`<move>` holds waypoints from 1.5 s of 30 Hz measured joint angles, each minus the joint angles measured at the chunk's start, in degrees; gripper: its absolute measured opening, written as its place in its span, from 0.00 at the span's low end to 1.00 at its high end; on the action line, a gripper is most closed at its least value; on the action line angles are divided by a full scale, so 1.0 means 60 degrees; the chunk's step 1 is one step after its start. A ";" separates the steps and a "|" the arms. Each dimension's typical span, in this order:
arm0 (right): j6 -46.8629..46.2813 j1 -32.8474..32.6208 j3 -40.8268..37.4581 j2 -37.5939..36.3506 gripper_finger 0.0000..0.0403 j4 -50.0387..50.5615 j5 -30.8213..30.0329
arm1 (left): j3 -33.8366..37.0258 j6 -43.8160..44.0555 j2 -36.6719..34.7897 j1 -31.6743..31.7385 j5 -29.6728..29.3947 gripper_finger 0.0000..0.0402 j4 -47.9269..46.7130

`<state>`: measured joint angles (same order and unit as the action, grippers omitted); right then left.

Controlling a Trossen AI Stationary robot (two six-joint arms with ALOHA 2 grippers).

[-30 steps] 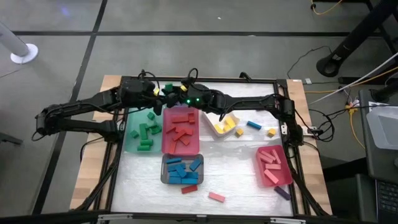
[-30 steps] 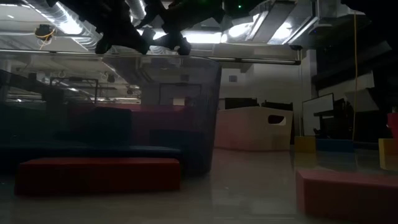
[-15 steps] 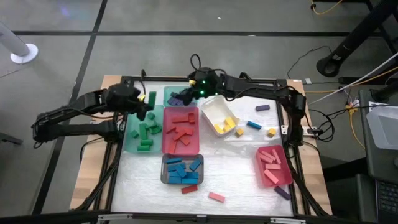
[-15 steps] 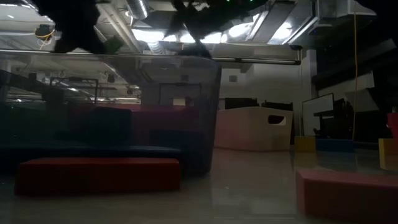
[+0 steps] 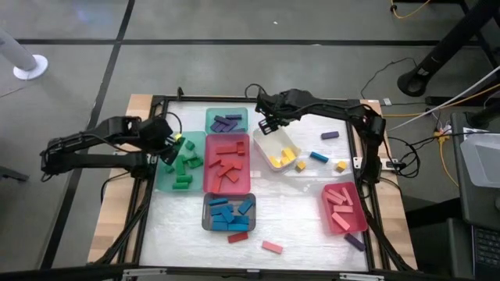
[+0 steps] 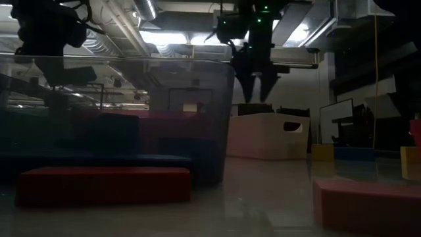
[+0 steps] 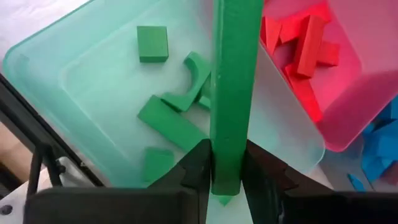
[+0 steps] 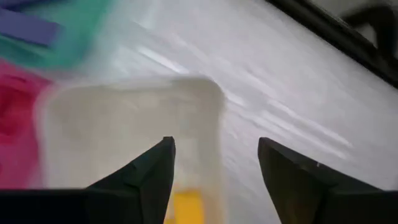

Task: Sort blocks
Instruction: Put the green block into the bottom green bin, then put the yellow block into the white bin

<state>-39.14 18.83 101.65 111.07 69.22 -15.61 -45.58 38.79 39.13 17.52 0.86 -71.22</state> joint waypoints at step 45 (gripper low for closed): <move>-0.2532 -0.2522 -0.3155 -0.0052 0.56 0.0734 0.2534 | 0.0000 -0.0976 0.0763 0.0004 -0.0036 0.30 0.0339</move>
<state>-54.34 3.70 82.72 110.76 73.63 -0.41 -45.58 32.93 43.70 17.54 0.64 -69.19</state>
